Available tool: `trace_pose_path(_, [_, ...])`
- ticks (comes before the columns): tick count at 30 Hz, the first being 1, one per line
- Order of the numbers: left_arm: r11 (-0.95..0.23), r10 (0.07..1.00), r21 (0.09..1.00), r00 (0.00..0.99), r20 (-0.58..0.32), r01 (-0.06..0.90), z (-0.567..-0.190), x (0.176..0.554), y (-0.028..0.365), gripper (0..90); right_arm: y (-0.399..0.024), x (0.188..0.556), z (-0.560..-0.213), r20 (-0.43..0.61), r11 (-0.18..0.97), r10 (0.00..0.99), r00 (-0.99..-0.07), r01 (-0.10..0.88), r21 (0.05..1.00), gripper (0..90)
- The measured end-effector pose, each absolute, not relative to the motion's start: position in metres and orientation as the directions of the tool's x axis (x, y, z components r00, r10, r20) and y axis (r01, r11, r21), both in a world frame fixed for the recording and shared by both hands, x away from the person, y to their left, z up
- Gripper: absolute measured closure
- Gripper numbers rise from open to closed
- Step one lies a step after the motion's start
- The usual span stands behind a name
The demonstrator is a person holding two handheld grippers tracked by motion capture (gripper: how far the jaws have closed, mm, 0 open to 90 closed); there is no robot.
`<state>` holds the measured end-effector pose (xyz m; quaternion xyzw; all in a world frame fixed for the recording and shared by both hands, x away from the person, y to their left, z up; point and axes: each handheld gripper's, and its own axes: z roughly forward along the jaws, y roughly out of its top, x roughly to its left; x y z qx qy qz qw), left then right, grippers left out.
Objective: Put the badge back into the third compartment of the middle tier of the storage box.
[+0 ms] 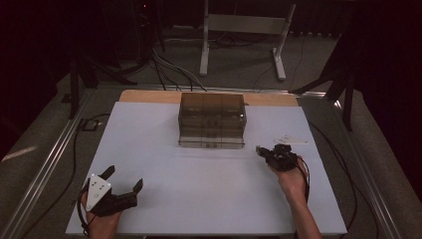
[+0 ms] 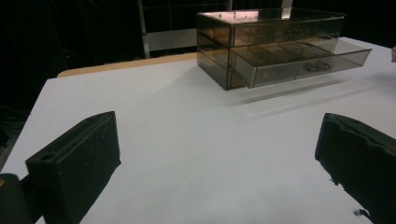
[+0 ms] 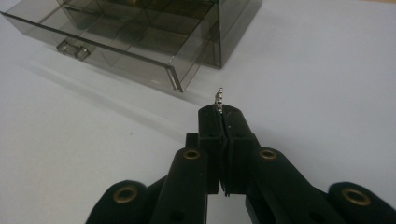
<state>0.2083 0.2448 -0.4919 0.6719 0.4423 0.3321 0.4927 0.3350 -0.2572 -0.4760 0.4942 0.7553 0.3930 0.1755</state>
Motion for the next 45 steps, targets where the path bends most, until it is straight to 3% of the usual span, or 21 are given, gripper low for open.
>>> trace_pose_path(45, [-0.128,0.921,0.955,0.389,0.014,0.269,-0.492,0.209,0.245,1.0,-0.255,0.341,-0.454,0.133,0.164,0.888,-0.441,0.573,0.803,88.6])
